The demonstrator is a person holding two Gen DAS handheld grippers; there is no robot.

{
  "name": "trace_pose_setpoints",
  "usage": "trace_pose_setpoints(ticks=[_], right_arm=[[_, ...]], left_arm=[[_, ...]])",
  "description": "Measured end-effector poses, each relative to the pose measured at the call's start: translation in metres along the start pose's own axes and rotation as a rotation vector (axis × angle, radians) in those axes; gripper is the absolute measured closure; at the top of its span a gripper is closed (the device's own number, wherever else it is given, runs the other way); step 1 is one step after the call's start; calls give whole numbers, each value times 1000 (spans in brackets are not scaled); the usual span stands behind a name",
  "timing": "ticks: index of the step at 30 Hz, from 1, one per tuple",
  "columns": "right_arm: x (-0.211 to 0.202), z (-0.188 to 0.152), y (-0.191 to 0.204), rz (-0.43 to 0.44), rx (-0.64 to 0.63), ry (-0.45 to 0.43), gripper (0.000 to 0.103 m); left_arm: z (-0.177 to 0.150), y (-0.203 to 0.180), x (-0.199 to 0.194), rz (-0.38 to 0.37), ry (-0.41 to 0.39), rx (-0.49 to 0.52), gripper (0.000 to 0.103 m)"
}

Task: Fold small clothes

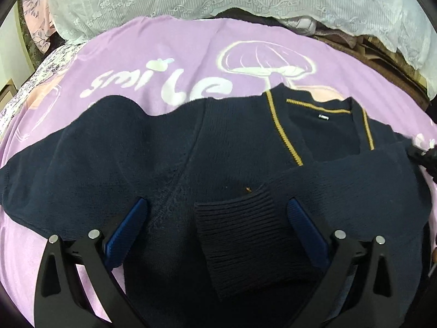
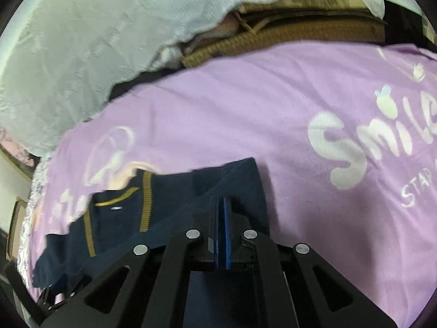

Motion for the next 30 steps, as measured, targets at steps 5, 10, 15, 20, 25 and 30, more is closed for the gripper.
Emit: trace_pose_setpoints(ticks=[5,10,15,20,25,30], right_arm=[[6,-2,-7,74,35,-20,103],[-23,-12,1,51,3,-93,94],[-63,-36,18,9,-120,-163,70],[-58,-62,14,-41,-193,-116,70],[-51,-66,17,-98,-243,-121,66],[-45,-76,35,-25,-316,-93,24]], left_arm=[[0,-2,2,20,-4,13,4],[1,-1,-4,11,-6,2,4],[8,-10,-32,-27,-76,18,4],[-5,-15,-7,-2,2,47,4],[-7,-16,-4,4,-9,57,4],[-7,-3,-19,-22,-11,6,4]])
Point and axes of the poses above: each gripper's, at about its wrist camera, not at the fingertips, and x roughly the way its jaws point, y to its left, z to its top, the point moved 9 cm from there along x, roughly the way its jaws point
